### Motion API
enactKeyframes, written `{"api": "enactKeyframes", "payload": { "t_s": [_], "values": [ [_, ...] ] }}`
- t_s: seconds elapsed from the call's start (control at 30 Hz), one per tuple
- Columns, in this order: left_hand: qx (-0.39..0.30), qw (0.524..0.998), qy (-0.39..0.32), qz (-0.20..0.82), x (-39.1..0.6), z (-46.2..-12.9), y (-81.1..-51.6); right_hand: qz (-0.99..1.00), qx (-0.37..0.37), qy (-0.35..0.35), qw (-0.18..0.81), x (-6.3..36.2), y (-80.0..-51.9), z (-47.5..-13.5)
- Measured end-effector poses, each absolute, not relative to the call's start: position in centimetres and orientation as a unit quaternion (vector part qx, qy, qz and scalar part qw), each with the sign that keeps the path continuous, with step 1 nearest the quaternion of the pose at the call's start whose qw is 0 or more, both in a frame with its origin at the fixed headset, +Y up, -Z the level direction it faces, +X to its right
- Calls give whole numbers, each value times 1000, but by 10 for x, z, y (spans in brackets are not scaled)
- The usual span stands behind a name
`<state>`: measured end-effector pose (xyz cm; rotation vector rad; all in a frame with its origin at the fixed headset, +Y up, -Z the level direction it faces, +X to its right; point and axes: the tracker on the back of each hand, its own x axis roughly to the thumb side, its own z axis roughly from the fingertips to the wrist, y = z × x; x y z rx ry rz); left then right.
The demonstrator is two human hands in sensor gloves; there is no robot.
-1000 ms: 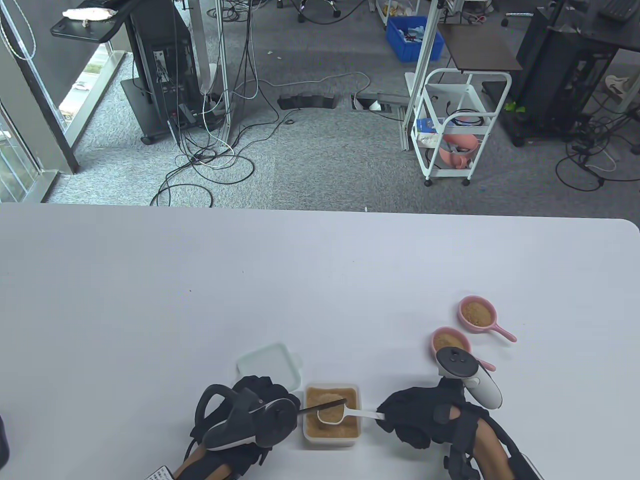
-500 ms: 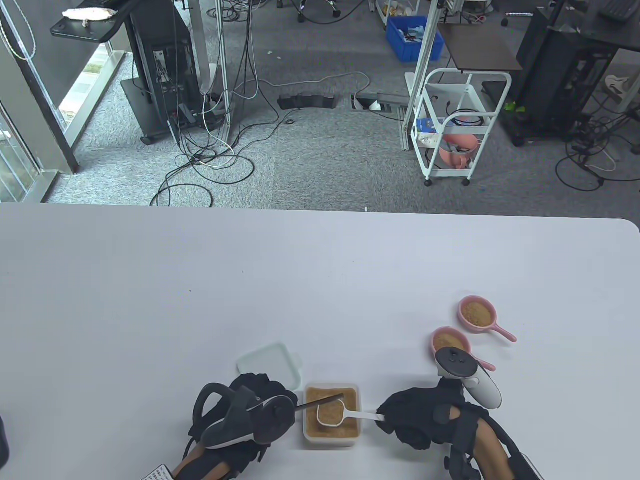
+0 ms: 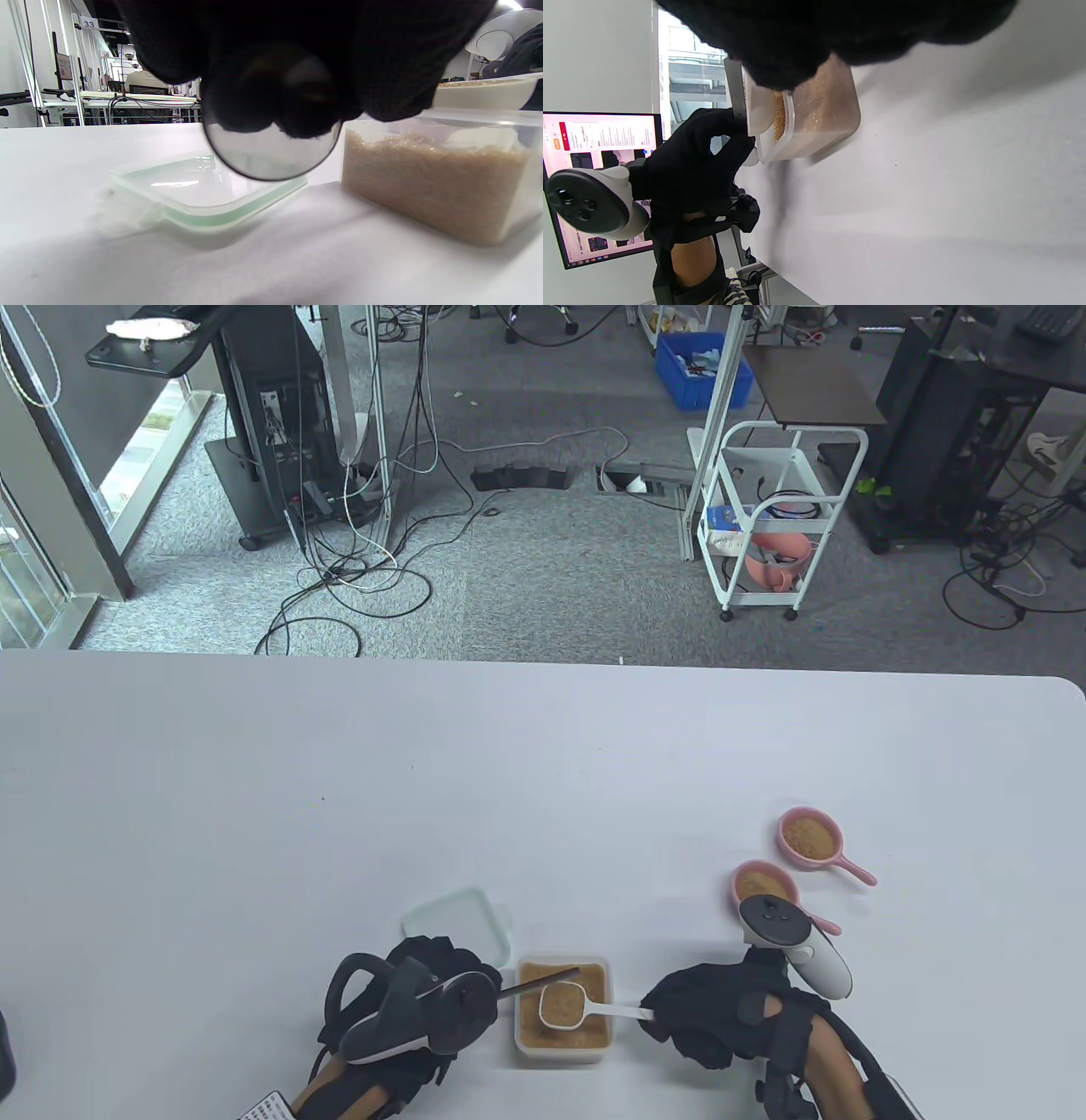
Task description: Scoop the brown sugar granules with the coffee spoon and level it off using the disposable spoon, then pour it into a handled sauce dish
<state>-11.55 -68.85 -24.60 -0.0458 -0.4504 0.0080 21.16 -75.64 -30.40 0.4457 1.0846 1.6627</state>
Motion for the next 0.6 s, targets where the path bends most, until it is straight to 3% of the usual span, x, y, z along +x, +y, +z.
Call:
{"api": "enactKeyframes", "payload": {
  "t_s": [0.6],
  "values": [
    [-17, 978, -206, 15, -124, -250, -686, 699, 185, 449, 525, 213, -755, -305]
  ]
}}
